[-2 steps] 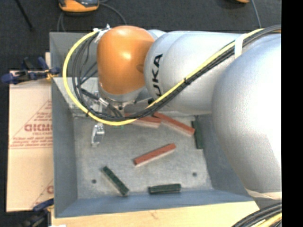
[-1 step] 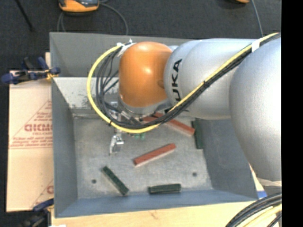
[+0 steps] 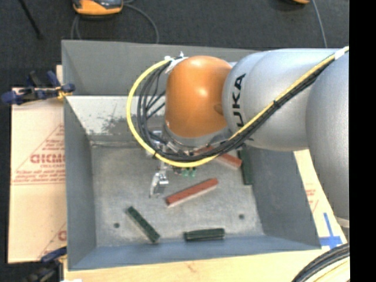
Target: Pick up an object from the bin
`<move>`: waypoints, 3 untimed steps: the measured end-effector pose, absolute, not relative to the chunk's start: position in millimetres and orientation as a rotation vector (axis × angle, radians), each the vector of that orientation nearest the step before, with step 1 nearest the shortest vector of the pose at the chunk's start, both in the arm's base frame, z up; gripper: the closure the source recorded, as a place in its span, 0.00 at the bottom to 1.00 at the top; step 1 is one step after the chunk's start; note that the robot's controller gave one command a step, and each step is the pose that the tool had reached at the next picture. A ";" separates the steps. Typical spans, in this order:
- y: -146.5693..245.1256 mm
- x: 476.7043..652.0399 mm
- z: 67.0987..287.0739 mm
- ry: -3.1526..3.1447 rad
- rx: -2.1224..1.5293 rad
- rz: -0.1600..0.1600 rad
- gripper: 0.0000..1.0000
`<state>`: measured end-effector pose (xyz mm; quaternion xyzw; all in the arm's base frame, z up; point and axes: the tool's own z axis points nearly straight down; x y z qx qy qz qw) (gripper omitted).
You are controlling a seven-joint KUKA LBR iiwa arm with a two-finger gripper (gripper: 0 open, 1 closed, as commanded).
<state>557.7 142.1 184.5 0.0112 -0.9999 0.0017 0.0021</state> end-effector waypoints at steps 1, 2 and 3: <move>133.9 563.1 152.3 -3.153 0.097 -0.003 0.00; 79.8 561.9 101.2 -3.142 0.137 -0.003 0.00; 52.4 534.5 83.5 -3.134 0.254 -0.001 1.00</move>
Offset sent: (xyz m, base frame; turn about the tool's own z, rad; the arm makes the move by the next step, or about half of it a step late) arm 0.0044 -0.0946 -0.1058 -0.0496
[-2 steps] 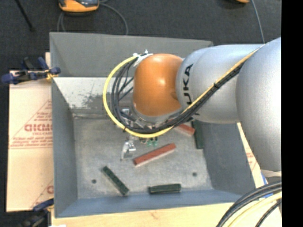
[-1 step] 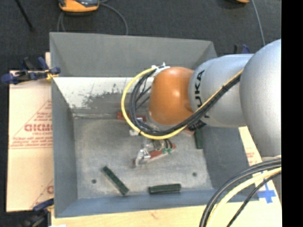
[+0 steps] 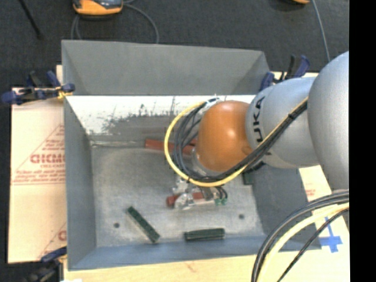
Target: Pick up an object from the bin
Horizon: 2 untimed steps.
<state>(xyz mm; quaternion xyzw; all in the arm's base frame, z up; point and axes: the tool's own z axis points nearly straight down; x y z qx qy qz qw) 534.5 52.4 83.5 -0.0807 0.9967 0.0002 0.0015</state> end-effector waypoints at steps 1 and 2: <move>52.4 534.5 83.5 3.129 -0.251 0.001 1.00; 34.7 557.7 225.8 3.127 -0.256 0.000 1.00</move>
Offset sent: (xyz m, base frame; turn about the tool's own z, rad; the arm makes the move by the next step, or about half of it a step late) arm 0.0220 -0.0170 0.1415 -0.0059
